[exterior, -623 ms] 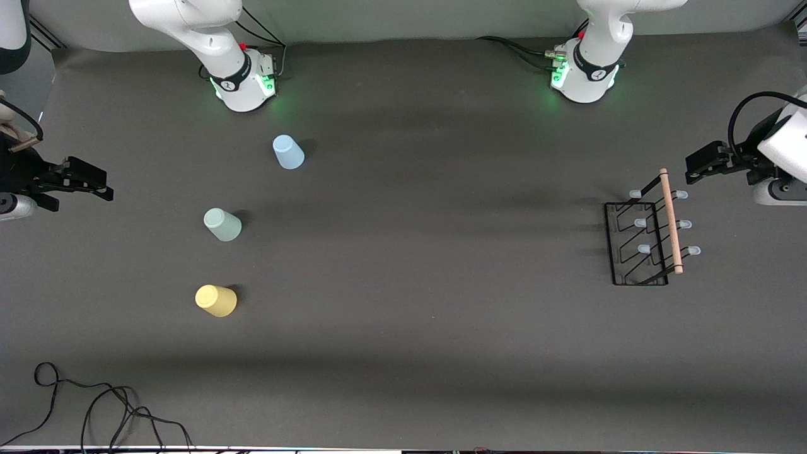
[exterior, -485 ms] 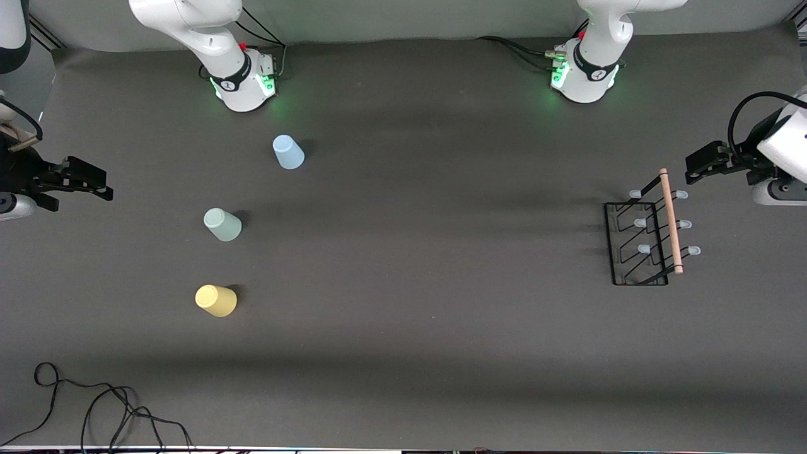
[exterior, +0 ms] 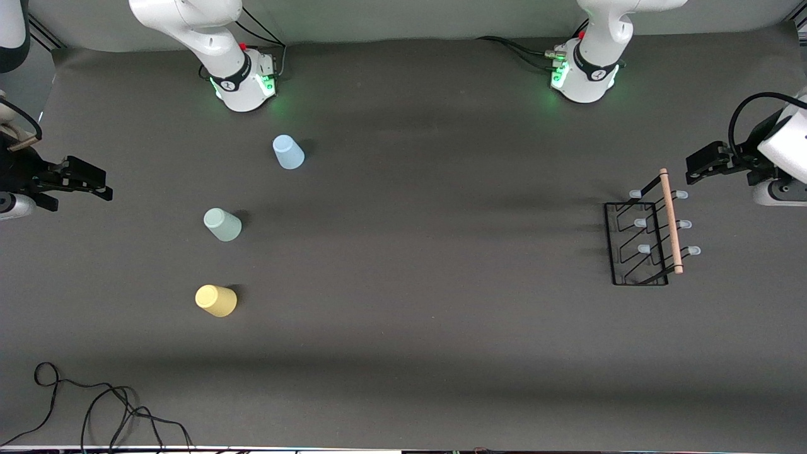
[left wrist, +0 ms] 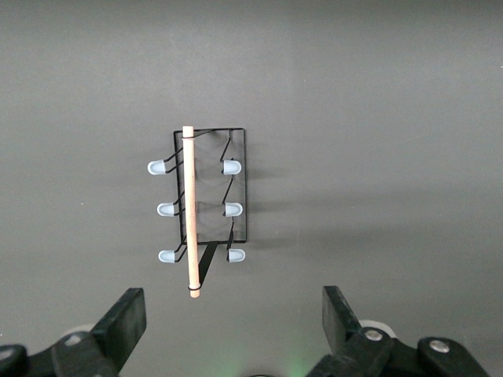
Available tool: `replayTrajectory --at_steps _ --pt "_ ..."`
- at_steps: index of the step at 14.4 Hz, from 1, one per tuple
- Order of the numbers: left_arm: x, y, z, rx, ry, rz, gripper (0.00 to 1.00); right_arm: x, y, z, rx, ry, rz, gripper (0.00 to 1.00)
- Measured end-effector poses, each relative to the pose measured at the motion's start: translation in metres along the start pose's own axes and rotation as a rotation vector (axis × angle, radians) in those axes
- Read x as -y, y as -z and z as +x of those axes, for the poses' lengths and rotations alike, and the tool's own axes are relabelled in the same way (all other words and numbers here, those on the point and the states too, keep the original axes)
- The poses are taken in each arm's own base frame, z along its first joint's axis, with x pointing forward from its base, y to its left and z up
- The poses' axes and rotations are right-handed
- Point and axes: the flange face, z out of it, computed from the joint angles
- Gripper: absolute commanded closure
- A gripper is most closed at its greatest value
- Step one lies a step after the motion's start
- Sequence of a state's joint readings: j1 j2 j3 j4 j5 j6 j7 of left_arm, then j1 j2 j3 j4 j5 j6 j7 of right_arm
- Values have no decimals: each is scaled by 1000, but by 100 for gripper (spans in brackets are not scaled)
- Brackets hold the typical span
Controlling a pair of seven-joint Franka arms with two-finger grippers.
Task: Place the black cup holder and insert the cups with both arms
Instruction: 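Lower the left gripper onto the wooden dowel of the black rack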
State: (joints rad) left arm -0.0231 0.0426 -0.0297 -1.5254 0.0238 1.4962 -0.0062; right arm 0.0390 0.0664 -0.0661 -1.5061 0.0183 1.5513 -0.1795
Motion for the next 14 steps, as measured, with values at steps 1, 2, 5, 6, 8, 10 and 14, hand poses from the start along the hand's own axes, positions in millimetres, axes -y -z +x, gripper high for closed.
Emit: replayTrajectory --at_steps 1,2,5,6,8,10,14 --pt "2 -1 -1 8 4 0 0 0 0 0 1 0 0 0" --pt "7 -4 -3 17 13 0 0 0 -1 0 2 0 0 0" --pt "42 -19 -25 24 7 -5 0 0 -5 0 11 0 2 0" --pt "60 -26 -40 19 4 -8 0 0 -7 0 14 0 3 0" --pt "81 -37 -75 14 3 -13 0 0 -8 0 18 0 3 0" --pt "85 -41 -98 1 -13 -14 0 0 -9 0 19 0 2 0" --pt "88 -85 -78 -25 -27 -10 0 0 -10 0 20 -1 2 0"
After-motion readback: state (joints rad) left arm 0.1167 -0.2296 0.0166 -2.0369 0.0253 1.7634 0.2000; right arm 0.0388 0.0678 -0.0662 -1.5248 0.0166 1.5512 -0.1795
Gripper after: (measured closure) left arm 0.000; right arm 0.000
